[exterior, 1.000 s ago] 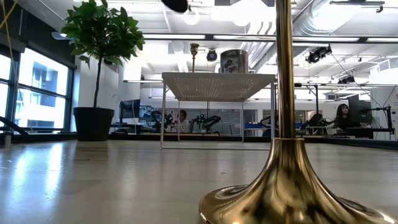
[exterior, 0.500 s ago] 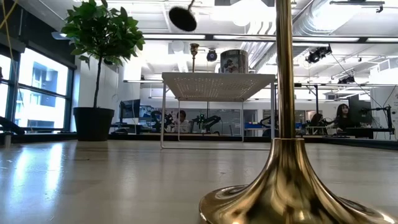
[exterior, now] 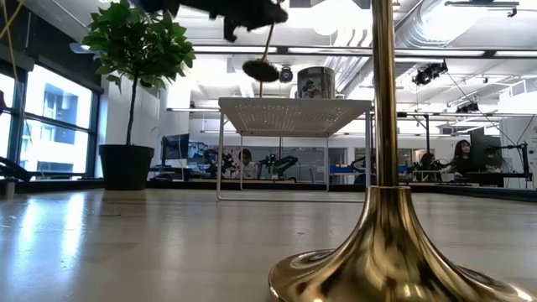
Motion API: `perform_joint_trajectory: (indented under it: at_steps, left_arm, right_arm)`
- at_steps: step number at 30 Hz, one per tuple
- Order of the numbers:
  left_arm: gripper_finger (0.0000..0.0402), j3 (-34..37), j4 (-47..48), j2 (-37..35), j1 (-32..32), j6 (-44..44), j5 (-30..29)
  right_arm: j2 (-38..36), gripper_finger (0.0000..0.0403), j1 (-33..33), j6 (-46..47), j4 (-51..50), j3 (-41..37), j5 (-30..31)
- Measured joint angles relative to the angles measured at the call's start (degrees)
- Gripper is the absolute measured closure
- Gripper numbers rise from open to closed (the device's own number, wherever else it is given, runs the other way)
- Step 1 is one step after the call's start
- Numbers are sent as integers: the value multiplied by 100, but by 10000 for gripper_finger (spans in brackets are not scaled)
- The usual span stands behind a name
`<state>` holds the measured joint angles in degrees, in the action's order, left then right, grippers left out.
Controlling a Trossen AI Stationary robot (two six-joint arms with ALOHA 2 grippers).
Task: Pick & Place candle stick holders
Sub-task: Put the top gold candle holder on the shelf
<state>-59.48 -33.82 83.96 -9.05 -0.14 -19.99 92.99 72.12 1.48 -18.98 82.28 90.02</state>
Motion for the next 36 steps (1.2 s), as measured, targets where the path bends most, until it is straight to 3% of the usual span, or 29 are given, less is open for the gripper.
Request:
perform_joint_trajectory:
  at_steps: [9, 16, 20, 25, 36]
  left_arm:
    - [395, 1115, -1998, 4, -924, -360, 1384]
    - [393, 1182, -1977, 55, -1236, -162, 1965]
    - [392, 1182, -1854, 93, -1377, -117, 1999]
    - [396, 1182, -2127, 319, -1537, -162, 2473]
    - [396, 1173, -2394, 745, -1538, -204, 2416]
  right_arm:
    - [0, 402, -219, -1, 42, 0, -53]
    - [0, 402, -449, -78, 40, 0, -179]
    - [0, 401, -639, -222, 42, 0, -192]
    - [0, 401, -878, -335, 42, 0, -311]
    - [0, 402, -1131, -434, 42, 0, -769]
